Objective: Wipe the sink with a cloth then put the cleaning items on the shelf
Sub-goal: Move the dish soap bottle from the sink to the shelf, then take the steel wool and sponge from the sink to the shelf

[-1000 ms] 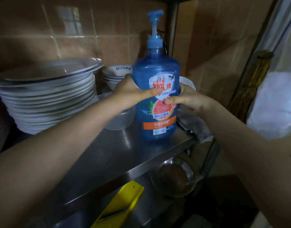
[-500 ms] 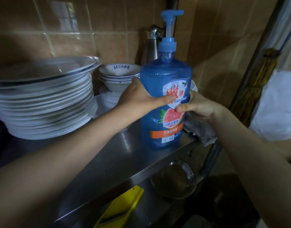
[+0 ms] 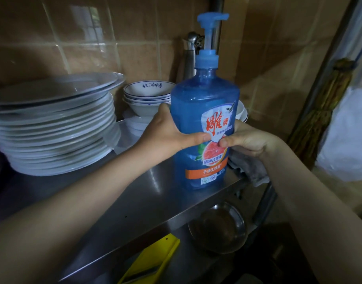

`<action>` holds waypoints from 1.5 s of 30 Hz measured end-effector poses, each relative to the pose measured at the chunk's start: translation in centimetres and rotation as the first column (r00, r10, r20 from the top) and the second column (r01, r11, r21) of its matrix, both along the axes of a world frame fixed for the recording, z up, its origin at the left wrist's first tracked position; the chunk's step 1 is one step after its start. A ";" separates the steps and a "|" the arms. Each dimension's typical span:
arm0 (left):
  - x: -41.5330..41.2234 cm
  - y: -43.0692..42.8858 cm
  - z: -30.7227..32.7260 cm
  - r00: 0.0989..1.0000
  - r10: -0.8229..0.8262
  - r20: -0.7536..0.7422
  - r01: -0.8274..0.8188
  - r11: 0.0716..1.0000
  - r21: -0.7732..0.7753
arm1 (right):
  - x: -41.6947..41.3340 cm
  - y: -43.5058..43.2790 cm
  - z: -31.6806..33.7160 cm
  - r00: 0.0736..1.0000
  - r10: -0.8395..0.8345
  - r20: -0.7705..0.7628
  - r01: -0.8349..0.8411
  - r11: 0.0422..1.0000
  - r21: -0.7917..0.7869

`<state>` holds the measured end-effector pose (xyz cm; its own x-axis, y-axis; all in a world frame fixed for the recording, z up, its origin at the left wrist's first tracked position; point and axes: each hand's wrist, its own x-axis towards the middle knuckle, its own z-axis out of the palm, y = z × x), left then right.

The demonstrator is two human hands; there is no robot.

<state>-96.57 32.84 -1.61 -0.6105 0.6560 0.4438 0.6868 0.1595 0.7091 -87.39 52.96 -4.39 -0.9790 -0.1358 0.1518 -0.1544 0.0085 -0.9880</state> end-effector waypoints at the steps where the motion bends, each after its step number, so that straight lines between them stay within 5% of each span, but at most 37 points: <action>1: 0.0 0.0 0.0 1.000 -0.007 0.007 0.007 1.000 0.006 | -0.1 0.0 -0.1 1.000 0.003 -0.006 -0.003 1.000 0.000; 14: 0.4 -0.3 0.5 0.993 -0.008 0.116 0.009 1.000 -0.010 | 0.2 -0.5 0.2 0.999 -0.052 0.001 0.052 0.997 0.053; 22: 1.5 -0.8 0.6 0.979 -0.071 0.193 0.064 0.997 0.044 | 2.9 -2.3 1.2 0.971 -0.235 0.048 0.231 0.970 0.080; 29: 2.3 -2.3 -0.3 0.981 0.023 0.194 -0.044 0.993 0.106 | 8.4 -6.6 1.1 0.722 -0.692 0.019 0.688 0.714 -0.127; 33: 3.9 -4.0 -0.3 0.993 0.039 0.116 -0.066 0.969 0.238 | 12.4 -10.1 0.8 0.557 -0.830 -0.013 0.830 0.557 -0.030; 39: 9.5 -5.4 0.9 0.952 -0.244 0.187 0.174 0.929 0.327 | 19.5 -13.9 0.3 0.376 -0.925 0.051 0.926 0.375 -0.034; 45: 15.9 -5.1 -0.3 0.770 -0.518 0.372 0.446 0.854 0.267 | 27.2 -15.8 -0.2 0.246 -0.969 0.022 0.969 0.247 0.028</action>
